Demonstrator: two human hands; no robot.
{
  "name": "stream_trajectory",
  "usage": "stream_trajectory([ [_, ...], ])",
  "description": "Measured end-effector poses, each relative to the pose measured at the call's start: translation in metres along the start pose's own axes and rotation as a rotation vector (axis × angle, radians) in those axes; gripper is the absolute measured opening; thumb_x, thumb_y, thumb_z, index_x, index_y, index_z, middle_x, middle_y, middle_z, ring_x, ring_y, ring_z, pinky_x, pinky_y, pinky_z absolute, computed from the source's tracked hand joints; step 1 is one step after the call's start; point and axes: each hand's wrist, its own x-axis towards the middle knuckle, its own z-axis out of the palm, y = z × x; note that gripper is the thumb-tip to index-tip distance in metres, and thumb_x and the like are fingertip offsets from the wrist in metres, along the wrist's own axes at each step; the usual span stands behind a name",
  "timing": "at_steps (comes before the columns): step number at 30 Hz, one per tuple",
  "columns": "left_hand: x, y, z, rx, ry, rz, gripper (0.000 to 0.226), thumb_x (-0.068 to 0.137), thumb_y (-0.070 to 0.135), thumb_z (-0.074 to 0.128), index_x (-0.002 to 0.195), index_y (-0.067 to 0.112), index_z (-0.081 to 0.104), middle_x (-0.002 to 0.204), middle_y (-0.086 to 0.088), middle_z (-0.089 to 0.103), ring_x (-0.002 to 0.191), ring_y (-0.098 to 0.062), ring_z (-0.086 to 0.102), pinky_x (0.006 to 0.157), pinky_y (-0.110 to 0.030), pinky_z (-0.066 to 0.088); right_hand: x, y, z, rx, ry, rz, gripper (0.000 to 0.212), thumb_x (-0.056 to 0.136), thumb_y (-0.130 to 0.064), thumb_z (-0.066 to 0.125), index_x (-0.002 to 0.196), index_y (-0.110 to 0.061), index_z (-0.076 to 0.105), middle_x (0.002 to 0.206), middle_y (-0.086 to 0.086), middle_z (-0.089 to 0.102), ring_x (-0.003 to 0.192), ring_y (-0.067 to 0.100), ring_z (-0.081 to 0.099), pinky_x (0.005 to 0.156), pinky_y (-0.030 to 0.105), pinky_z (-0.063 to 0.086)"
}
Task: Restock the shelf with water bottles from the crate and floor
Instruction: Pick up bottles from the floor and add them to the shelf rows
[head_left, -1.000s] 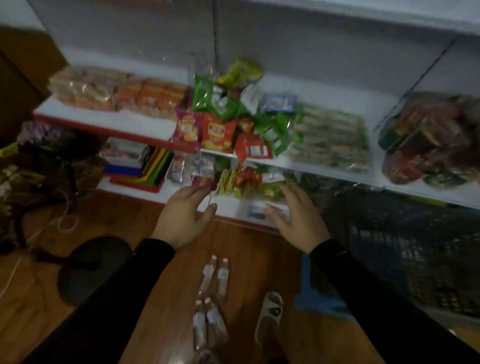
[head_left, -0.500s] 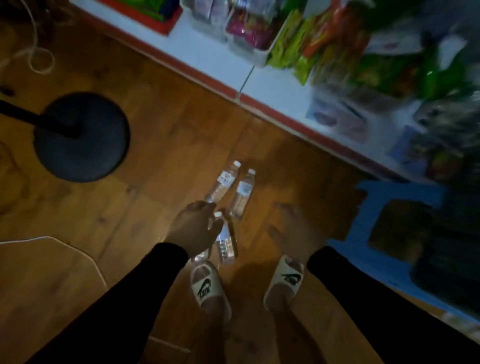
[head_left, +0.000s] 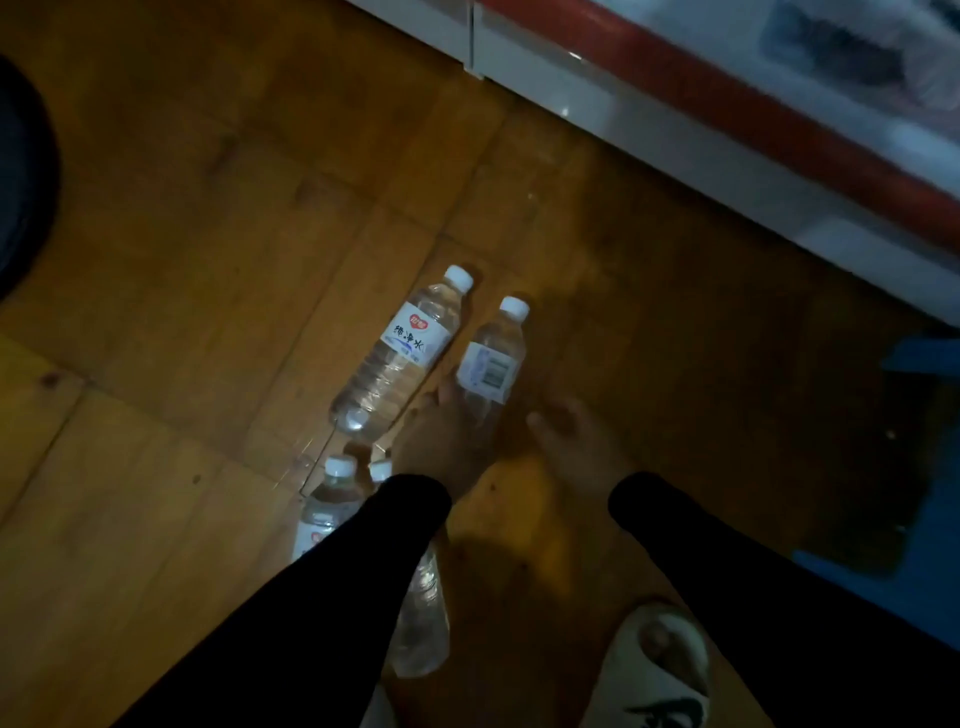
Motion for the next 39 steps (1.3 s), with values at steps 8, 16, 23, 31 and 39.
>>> stream_trajectory([
  [8, -0.076, 0.02, -0.078, -0.175, -0.16, 0.202, 0.081, 0.074, 0.034, 0.077, 0.142, 0.026, 0.033, 0.119, 0.005, 0.063, 0.1, -0.013, 0.062, 0.074, -0.024, 0.044, -0.072, -0.036, -0.049, 0.408, -0.085, -0.039, 0.05, 0.084, -0.063, 0.061, 0.121, -0.029, 0.06, 0.117, -0.011, 0.068, 0.105, 0.009, 0.066, 0.094, 0.037, 0.054],
  [16, -0.21, 0.105, -0.277, -0.01, -0.031, 0.446, 0.092, 0.085, 0.048, 0.067, 0.153, 0.024, 0.01, 0.142, -0.005, 0.046, 0.122, -0.022, 0.049, 0.094, -0.03, 0.042, -0.267, -0.171, -0.189, 0.515, 0.105, -0.34, 0.045, 0.08, -0.018, 0.081, 0.12, -0.019, 0.06, 0.111, 0.001, 0.072, 0.101, 0.016, 0.07, 0.087, 0.037, 0.058],
  [23, -0.31, 0.209, -0.527, 0.377, 0.23, 0.714, 0.06, 0.095, 0.042, 0.053, 0.146, 0.017, 0.034, 0.135, -0.009, 0.051, 0.118, -0.027, 0.052, 0.091, -0.034, 0.046, -0.47, -0.29, -0.346, 0.343, 0.378, -0.609, 0.055, 0.077, -0.024, 0.084, 0.12, -0.038, 0.053, 0.118, -0.017, 0.064, 0.103, -0.004, 0.062, 0.082, 0.014, 0.051],
  [31, -0.455, 0.358, -0.732, 0.289, 0.647, 1.025, 0.053, 0.095, 0.044, 0.051, 0.139, 0.014, 0.048, 0.13, -0.009, 0.057, 0.117, -0.029, 0.055, 0.09, -0.036, 0.045, -0.684, -0.344, -0.494, 0.401, 0.806, -0.794, 0.06, 0.074, -0.022, 0.086, 0.127, -0.025, 0.057, 0.112, -0.017, 0.067, 0.098, 0.001, 0.067, 0.078, 0.016, 0.055],
  [39, -0.528, 0.503, -0.795, 0.273, 0.697, 1.126, 0.057, 0.097, 0.049, 0.047, 0.143, 0.015, 0.043, 0.138, -0.009, 0.051, 0.126, -0.027, 0.047, 0.102, -0.037, 0.04, -0.811, -0.328, -0.614, 0.506, 1.196, -0.868, 0.063, 0.078, -0.04, 0.081, 0.134, -0.033, 0.054, 0.123, -0.013, 0.065, 0.106, 0.008, 0.064, 0.091, 0.039, 0.055],
])
